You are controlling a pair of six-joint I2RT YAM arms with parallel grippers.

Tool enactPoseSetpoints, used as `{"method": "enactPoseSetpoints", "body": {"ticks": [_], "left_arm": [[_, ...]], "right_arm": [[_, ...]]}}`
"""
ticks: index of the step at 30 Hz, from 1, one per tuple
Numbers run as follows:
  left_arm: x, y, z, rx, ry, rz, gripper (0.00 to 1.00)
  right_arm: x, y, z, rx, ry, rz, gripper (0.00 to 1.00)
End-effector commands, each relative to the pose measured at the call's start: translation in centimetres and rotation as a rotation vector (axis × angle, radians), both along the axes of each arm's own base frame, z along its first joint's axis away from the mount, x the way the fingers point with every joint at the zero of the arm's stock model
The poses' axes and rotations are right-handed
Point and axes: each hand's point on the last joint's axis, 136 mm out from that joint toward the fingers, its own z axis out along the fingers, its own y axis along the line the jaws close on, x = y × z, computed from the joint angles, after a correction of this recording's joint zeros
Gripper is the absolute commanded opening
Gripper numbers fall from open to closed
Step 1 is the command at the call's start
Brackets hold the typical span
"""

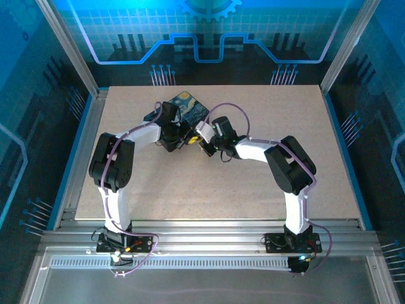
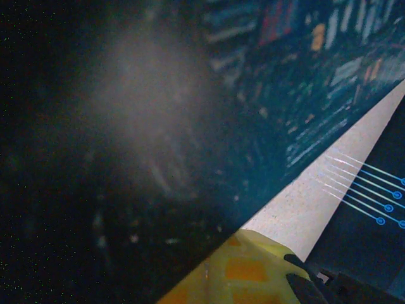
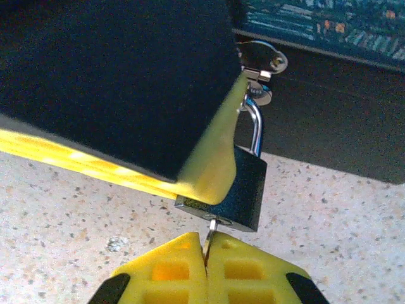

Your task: Unlock a padlock with a key

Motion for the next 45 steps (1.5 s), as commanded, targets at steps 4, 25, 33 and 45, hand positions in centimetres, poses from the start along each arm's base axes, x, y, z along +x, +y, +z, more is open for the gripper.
{"method": "enactPoseSetpoints", "body": {"ticks": [4,25,33,45], "left_arm": [[-5.4,0.3,-4.6,-0.017,0.320,0.035,0.00],[-5.3,2.0,-0.7,0.030,0.248,0.086,0.52],[-5.1,3.2,0.5,0.039,0.210,0.124,0.55],[-3.7,5.1,4.9,0.085,0.090,0.152,0.56]], "right_arm": [[0.4,2.1,3.3,0.283,0.182,-0.009,0.01],[0.7,-0.5,-1.1,0.347,0.518,-0.193,0.03],[0.6,-0.8,-2.5,0.383,0.630,-0.222,0.12],[1.1,-0.8,-2.0,0.396,0.637,-0.211,0.32]]}}
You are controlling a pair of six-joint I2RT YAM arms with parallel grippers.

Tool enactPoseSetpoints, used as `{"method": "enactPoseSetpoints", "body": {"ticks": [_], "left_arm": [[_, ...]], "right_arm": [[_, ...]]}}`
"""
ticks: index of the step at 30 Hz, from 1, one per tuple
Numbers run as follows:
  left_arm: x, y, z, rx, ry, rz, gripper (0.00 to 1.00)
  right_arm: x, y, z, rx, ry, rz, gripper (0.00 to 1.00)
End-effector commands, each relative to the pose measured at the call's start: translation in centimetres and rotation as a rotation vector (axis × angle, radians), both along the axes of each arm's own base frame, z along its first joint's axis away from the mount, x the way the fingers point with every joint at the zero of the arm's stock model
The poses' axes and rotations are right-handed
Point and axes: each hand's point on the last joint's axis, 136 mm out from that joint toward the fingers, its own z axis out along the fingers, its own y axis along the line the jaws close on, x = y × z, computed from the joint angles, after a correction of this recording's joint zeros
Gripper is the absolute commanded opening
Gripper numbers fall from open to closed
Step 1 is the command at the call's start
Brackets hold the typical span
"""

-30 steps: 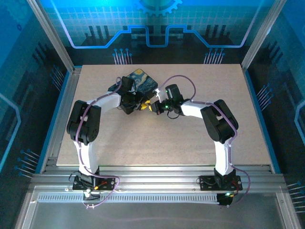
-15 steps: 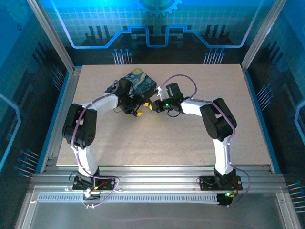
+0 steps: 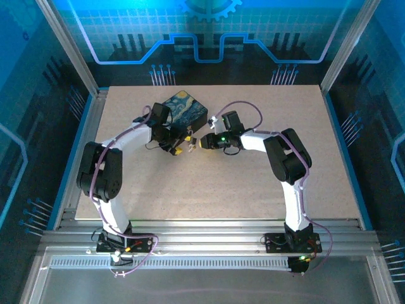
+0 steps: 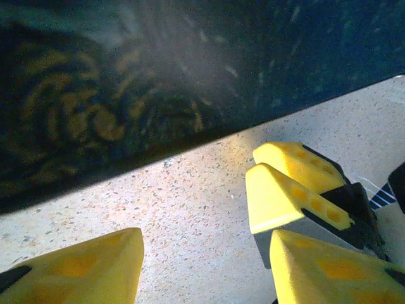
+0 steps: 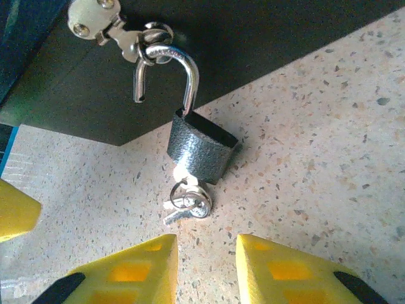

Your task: Unlock a padlock with a key

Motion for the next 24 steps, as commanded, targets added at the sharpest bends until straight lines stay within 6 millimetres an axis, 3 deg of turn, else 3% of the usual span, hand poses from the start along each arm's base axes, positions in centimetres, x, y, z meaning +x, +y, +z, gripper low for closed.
{"method": "enactPoseSetpoints", "body": {"ticks": [1,7,11,16,24], "left_arm": [[0.5,1.1,3.4,0.015,-0.066,0.017,0.56],[1.1,1.6,6.6,0.007,-0.141,0.022,0.56],[1.6,2.7,7.9,0.058,-0.182,0.012,0.57],[2.4,6.2,8.1,0.190,-0.221,0.008,0.58],[3.6,12.2,6.8,0.456,-0.244,0.000,0.60]], "right_arm": [[0.7,0.0,0.2,0.006,0.004,0.006,0.33],[1.3,0.7,1.1,0.003,-0.021,0.019,0.39],[1.8,1.4,0.5,-0.011,-0.010,0.016,0.43],[2.4,1.6,-1.1,-0.017,0.056,-0.032,0.47],[2.1,3.2,-1.3,0.011,0.058,-0.011,0.51]]}}
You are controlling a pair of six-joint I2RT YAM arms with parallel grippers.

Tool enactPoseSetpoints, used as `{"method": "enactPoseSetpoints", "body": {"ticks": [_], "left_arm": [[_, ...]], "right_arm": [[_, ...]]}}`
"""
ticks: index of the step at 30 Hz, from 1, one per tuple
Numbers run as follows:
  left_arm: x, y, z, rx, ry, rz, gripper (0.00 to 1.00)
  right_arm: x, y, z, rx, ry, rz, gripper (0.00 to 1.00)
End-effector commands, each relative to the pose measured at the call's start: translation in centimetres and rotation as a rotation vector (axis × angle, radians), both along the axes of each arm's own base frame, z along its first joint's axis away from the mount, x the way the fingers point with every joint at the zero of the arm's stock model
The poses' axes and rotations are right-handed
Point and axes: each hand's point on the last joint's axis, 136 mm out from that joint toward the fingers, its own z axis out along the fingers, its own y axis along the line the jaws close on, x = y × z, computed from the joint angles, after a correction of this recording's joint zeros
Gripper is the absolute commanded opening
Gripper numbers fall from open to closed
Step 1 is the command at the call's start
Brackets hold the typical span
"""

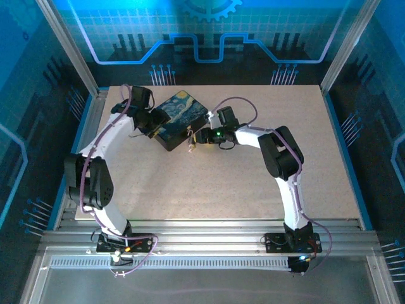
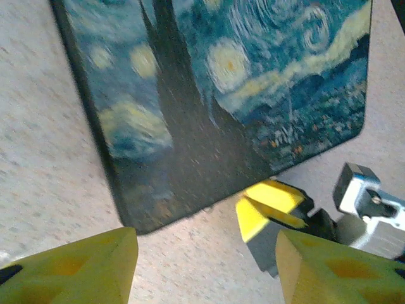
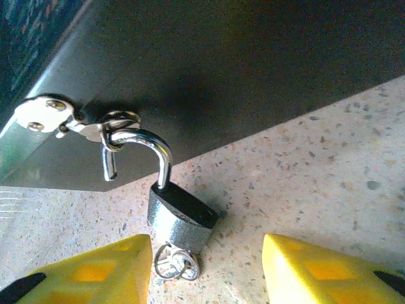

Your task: Unlock a padlock with a key

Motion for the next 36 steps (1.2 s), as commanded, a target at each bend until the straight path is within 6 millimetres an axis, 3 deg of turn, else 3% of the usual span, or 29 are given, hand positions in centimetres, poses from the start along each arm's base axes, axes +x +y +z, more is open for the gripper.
{"method": "enactPoseSetpoints", "body": {"ticks": [1,7,13,15,18,27,36], "left_arm": [[0.5,3.7,-0.6,0.143,0.000,0.004,0.60],[2.6,6.7,-1.8,0.215,-0.013,0.031,0.61],[4.9,8.2,-1.8,0.247,-0.058,0.057,0.61],[5.6,8.6,-1.7,0.251,-0.069,0.063,0.61],[6.2,8.7,-1.7,0.245,-0.073,0.068,0.61],[6.2,9.1,-1.8,0.243,-0.072,0.073,0.61],[6.1,9.4,-1.4,0.240,-0.084,0.083,0.61]], "right_arm": [[-0.8,1.6,-0.8,0.019,0.038,0.025,0.52],[-1.0,2.3,-1.5,0.012,0.045,0.031,0.55],[-0.9,2.9,-1.1,0.063,0.072,0.017,0.58],[-1.2,3.0,-2.4,0.067,0.102,0.020,0.58],[-1.3,3.2,-2.6,0.081,0.105,0.025,0.59],[-2.7,4.9,-2.9,0.125,0.106,0.094,0.59],[-3.7,5.3,-3.3,0.123,0.120,0.136,0.59]]}}
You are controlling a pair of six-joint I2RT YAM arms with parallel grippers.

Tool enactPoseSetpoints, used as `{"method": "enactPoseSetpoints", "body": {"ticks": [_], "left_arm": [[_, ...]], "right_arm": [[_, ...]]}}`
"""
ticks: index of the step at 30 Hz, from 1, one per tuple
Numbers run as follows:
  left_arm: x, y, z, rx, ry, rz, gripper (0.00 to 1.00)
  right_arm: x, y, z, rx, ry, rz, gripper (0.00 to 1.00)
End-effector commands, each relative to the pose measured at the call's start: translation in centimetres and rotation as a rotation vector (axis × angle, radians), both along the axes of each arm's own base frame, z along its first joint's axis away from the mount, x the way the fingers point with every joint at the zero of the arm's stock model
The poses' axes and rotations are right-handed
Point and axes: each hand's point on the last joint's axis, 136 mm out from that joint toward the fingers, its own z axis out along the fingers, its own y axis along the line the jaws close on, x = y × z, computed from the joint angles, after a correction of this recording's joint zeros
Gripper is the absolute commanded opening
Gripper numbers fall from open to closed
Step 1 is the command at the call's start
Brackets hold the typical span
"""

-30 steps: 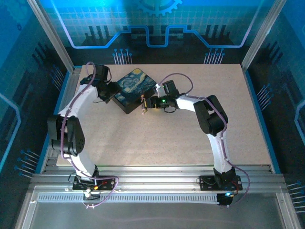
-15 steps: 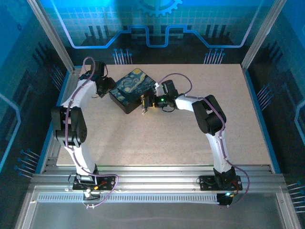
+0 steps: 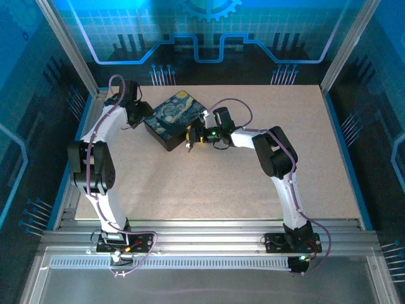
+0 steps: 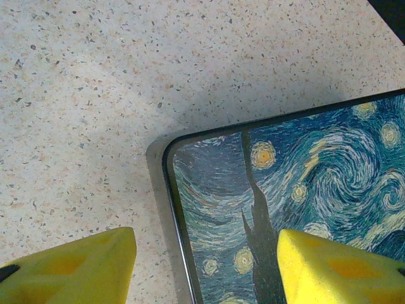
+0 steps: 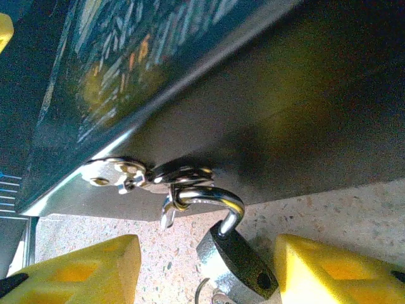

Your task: Unlock a padlock with a key

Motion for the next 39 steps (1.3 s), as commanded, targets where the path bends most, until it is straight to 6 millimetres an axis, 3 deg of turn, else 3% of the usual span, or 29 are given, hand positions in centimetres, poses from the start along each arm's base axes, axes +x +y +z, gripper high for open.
{"method": "enactPoseSetpoints", "body": {"ticks": [1,7,13,18,23,28,31,33,39], "left_arm": [[0.5,0.9,0.6,0.019,-0.025,0.005,0.62],[0.4,1.0,0.7,0.016,-0.024,0.008,0.62],[0.0,1.0,0.6,0.014,-0.018,0.009,0.62],[-0.2,1.0,0.7,0.015,-0.016,0.007,0.62],[-0.3,0.9,0.9,0.014,-0.019,0.001,0.62],[-0.3,0.9,0.8,0.018,-0.015,-0.005,0.62],[-0.4,0.8,0.4,0.014,-0.007,-0.006,0.62],[-0.5,0.9,0.1,0.014,-0.003,-0.006,0.61],[-0.8,0.8,-0.5,0.023,0.013,-0.012,0.61]], "right_arm": [[-4.2,1.9,-4.2,-0.040,0.123,0.107,0.59],[-5.4,2.0,-4.3,-0.069,0.122,0.166,0.52],[-5.5,1.7,-5.1,-0.145,0.140,0.135,0.52],[-4.9,1.3,-6.3,-0.175,0.168,0.051,0.39],[-4.1,1.3,-6.2,-0.119,0.168,-0.014,0.27],[-2.9,0.6,-4.5,-0.043,0.133,-0.062,0.16],[-2.4,-0.3,-3.9,0.004,0.131,-0.092,0.13],[-2.0,-0.6,-2.0,0.045,0.108,-0.098,0.11],[-1.6,-1.2,0.3,0.102,0.080,-0.108,0.08]]}}
